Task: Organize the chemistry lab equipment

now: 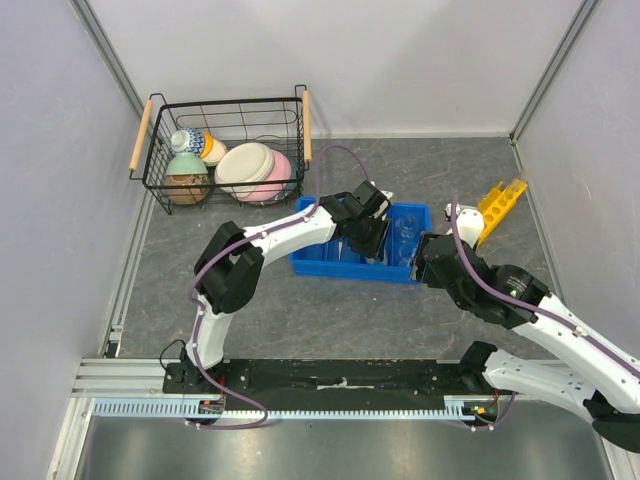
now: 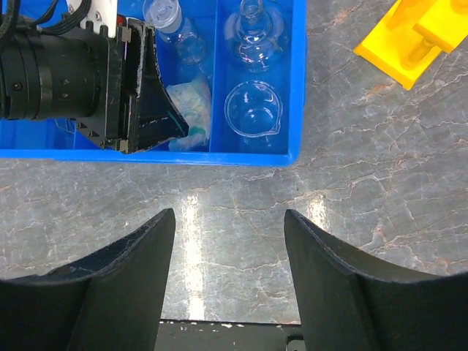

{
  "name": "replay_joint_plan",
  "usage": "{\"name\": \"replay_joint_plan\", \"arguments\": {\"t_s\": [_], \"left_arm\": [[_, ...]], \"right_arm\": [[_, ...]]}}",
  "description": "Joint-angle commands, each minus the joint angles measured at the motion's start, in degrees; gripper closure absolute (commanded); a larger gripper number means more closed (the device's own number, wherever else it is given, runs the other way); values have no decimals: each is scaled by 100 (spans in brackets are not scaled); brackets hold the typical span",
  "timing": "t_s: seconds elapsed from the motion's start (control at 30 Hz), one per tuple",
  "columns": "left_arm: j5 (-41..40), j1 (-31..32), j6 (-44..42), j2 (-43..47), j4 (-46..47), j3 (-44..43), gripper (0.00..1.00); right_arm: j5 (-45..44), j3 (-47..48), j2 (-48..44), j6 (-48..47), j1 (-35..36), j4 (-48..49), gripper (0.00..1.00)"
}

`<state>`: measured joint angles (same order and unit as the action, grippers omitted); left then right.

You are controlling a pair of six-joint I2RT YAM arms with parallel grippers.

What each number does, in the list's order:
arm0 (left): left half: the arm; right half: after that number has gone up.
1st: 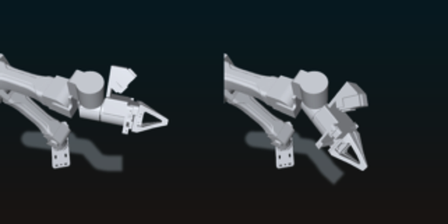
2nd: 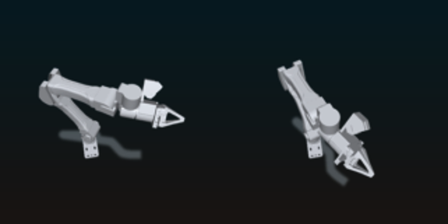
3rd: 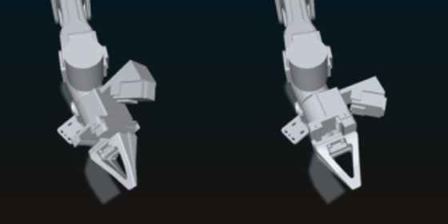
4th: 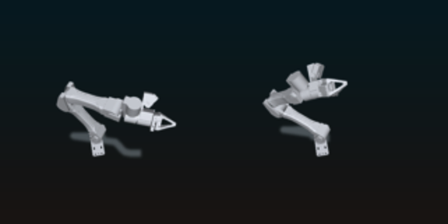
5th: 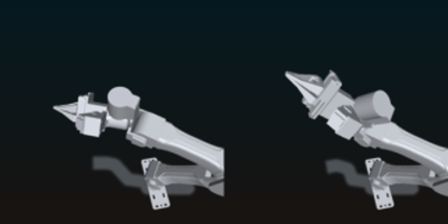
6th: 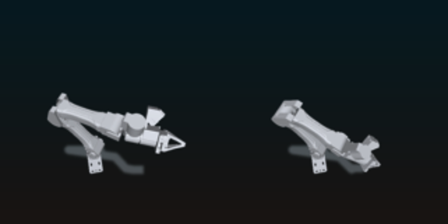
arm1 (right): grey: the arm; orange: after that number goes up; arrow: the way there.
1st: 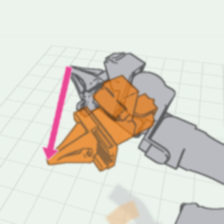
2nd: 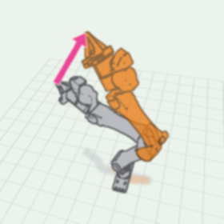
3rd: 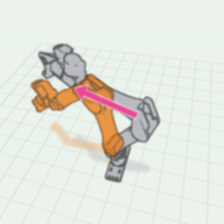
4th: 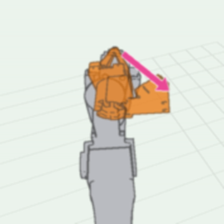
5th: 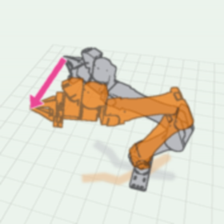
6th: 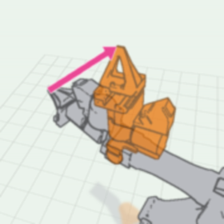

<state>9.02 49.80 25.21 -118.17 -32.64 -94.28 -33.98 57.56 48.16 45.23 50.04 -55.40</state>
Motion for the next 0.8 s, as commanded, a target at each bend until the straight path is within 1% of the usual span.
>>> {"name": "replay_joint_plan", "arguments": {"t_s": [0.0,0.3,0.53,0.6,0.63,0.67,0.73,0.77], "left_arm": [[12,12,-315,223,-67,-257,56],[-31,12,-412,848,-426,-451,52],[-426,12,-473,1542,-962,-513,50],[-584,12,-482,1945,-972,-311,45],[-646,12,-482,2112,-972,-232,43],[-716,12,-482,2392,-989,-101,38],[-875,12,-491,2675,-1033,14,36],[-988,12,-491,2798,-1068,76,31]], "right_arm": [[-223,-43,53,3,14,55,31],[-232,1,202,-15,14,205,30],[-311,351,378,-164,23,231,30],[-407,484,396,-295,14,231,29],[-504,623,448,-331,14,214,27],[-574,712,466,-383,14,196,25],[-732,931,545,-532,14,196,24],[-768,993,580,-577,14,187,23]]}}
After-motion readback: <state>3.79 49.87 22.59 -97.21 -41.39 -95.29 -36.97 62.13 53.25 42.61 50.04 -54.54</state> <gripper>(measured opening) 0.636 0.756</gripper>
